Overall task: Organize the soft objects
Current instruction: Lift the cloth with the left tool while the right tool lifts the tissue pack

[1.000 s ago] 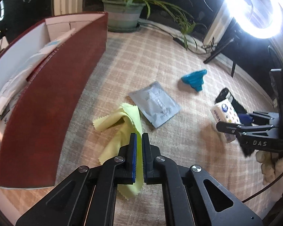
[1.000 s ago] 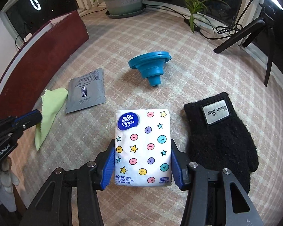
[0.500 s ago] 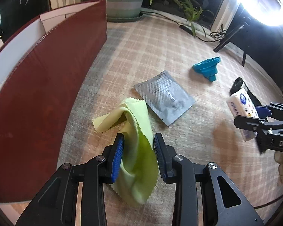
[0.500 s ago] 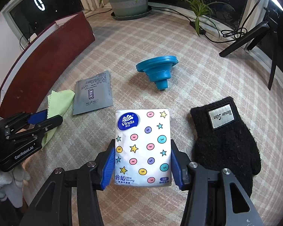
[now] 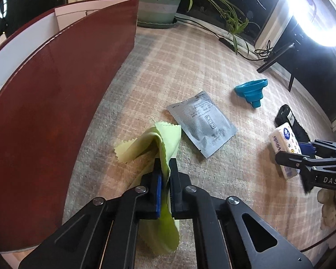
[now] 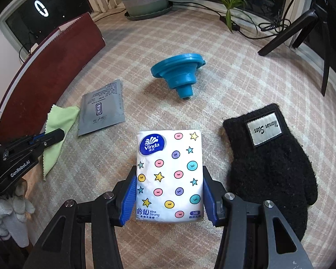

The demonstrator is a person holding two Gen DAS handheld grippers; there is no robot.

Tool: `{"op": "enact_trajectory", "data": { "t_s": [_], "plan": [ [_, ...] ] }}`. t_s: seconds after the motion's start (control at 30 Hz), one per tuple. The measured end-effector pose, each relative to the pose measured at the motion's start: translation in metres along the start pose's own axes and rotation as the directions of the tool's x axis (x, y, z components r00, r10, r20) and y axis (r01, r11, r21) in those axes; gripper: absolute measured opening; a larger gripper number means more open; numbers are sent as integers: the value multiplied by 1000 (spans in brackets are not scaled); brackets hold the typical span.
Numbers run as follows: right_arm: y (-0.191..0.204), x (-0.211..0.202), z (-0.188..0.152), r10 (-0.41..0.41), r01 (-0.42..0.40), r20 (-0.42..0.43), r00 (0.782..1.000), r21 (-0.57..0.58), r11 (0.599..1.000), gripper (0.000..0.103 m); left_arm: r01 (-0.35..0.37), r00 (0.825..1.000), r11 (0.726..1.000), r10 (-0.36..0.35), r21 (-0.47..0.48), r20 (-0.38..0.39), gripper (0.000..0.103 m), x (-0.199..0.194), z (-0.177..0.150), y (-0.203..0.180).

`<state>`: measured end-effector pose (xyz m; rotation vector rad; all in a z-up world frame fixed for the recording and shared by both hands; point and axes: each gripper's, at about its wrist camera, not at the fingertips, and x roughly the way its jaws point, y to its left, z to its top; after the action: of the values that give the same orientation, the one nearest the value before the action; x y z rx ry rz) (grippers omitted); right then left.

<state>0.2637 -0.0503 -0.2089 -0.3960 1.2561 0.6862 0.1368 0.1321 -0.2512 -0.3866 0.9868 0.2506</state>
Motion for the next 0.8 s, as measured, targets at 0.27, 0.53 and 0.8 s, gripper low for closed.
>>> {"op": "enact_trajectory", "data": {
  "t_s": [0.27,0.53,0.8],
  "plan": [
    [-5,7,2,35,-35,-1,999,10,999,48,11,999,1000,-10,-9,39,3,-16,-1,-3],
    [-6,-6,8,51,-51,33,998,15,999,47,74,993,997,-73,-8,97,3,-46,6,-15],
    [15,-43,20,80,-77,95,992,-35,996,47,115,979,993,-118,30,168,3,-87,16,-24]
  ]
}}
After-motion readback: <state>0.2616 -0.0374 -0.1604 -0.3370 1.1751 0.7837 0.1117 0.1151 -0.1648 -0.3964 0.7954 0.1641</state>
